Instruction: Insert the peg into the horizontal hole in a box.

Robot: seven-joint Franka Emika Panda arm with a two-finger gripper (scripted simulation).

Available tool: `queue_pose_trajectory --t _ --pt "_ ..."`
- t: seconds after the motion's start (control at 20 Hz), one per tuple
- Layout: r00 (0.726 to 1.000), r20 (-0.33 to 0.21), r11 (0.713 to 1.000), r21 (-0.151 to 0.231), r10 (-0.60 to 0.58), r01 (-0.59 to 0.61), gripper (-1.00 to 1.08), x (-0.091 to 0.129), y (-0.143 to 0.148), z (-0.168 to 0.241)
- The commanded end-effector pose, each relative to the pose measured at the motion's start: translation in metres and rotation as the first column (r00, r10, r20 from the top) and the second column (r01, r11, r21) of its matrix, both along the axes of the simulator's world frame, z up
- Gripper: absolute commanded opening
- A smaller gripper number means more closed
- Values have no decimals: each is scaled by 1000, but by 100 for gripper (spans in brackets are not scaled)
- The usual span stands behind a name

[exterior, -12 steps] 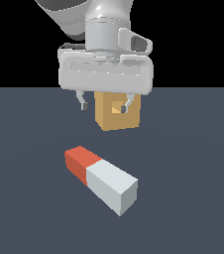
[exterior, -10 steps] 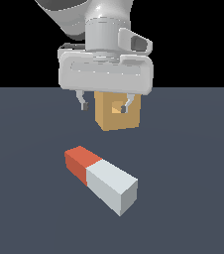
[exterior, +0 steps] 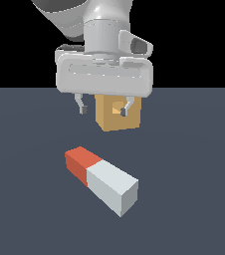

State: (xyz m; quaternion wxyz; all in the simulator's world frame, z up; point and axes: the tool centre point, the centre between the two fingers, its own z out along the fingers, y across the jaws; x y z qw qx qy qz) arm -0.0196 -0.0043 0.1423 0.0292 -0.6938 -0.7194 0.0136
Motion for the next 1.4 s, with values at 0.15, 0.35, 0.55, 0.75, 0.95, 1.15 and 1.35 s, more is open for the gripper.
queue_pose_trajectory --t 0.15,0.35,0.55,0.75,0.95,1.15,1.35 --pt "997 6 997 0 75 -75 100 -3 -11 -7" --pt "988 13 988 -1 153 -153 100 -4 -22 -14" --pt "970 20 971 -2 240 -240 100 -5 -35 -22" --pt "945 28 945 -4 326 -326 100 -4 -47 -31" --pt "911 35 912 -6 410 -410 100 -2 -60 -39" --pt "870 43 871 -9 491 -491 100 2 -73 -48" --pt "825 49 826 -13 564 -564 100 6 -85 -56"
